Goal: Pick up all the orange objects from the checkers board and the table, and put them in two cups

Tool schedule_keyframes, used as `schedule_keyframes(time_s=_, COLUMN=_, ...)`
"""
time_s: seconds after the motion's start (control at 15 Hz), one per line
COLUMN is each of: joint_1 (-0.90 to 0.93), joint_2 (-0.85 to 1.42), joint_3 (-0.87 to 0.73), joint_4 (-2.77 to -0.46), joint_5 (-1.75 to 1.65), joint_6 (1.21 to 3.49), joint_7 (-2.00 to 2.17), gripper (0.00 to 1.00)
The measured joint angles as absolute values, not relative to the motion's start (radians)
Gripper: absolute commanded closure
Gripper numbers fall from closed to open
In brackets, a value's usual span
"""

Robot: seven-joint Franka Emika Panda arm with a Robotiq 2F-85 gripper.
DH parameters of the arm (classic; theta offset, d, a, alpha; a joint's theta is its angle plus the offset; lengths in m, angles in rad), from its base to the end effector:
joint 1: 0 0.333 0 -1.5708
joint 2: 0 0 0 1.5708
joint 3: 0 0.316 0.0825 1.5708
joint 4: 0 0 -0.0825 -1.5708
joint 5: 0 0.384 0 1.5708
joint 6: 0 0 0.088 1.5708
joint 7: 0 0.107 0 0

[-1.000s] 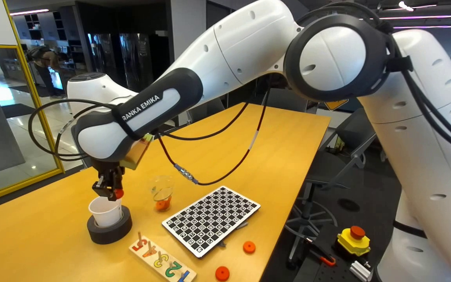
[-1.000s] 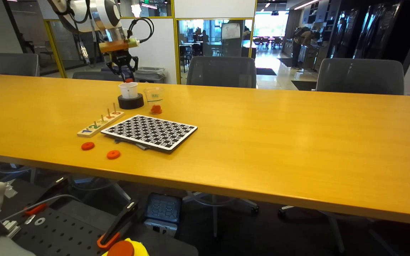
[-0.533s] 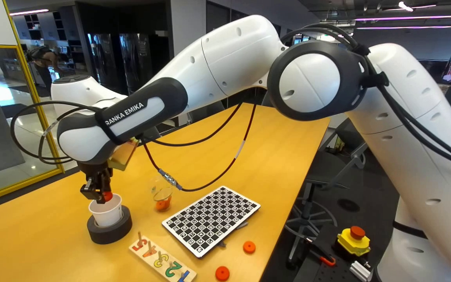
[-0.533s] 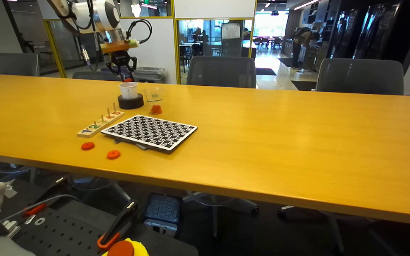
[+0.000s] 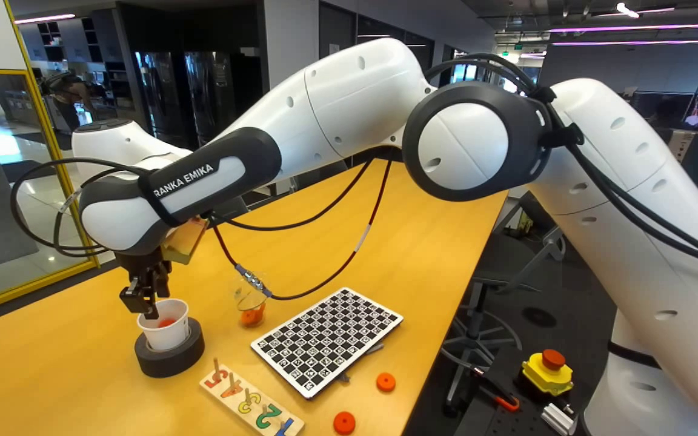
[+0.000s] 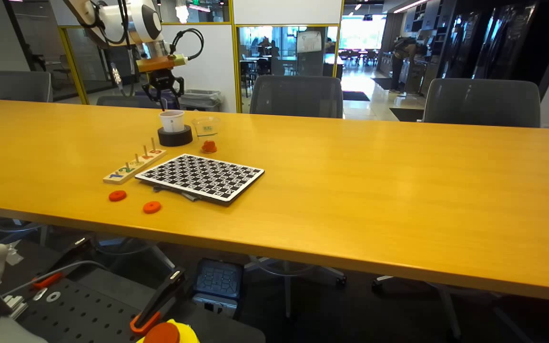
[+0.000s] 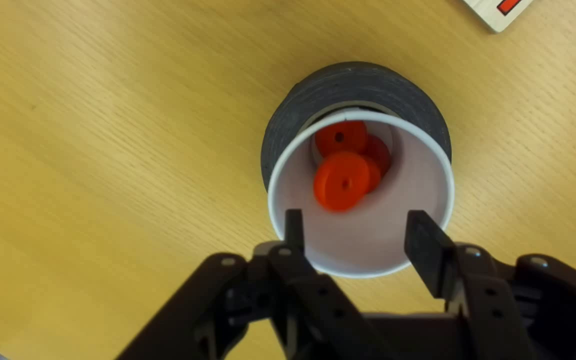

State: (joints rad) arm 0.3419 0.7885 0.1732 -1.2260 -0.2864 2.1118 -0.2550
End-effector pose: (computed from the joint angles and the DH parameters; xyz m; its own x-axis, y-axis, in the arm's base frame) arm 0.6875 0.3323 0.3149 0.6565 0.7515 0.0649 0.7367 -0.6574 0.1584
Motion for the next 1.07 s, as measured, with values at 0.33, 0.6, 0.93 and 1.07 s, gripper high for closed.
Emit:
schedule_keyframes(time_s=0.33, joint_1=0.342, joint_2=0.791, joint_3=0.173, joint_4=-1.220, joint_5=-0.286, joint_6=2.094, joint_7=-0.255, gripper=0.00)
schedule_keyframes(time_s=0.6, joint_1=0.340, joint_2=0.763, joint_3=0.171, joint_4=-1.260, joint_5=-0.287, joint_6=2.099, joint_7=-0.242, gripper=0.00)
schedule_keyframes(time_s=0.93, joint_1=0.325, joint_2=0.635, joint_3=0.165, joint_4=-1.457, joint_5=-0.287, joint_6=2.162, joint_7=-0.179, gripper=0.00)
schedule_keyframes(time_s=1.07, joint_1=0.315, joint_2=0.573, joint_3=0.161, joint_4=-1.551, joint_5=-0.287, joint_6=2.191, joint_7=-0.156, gripper=0.00)
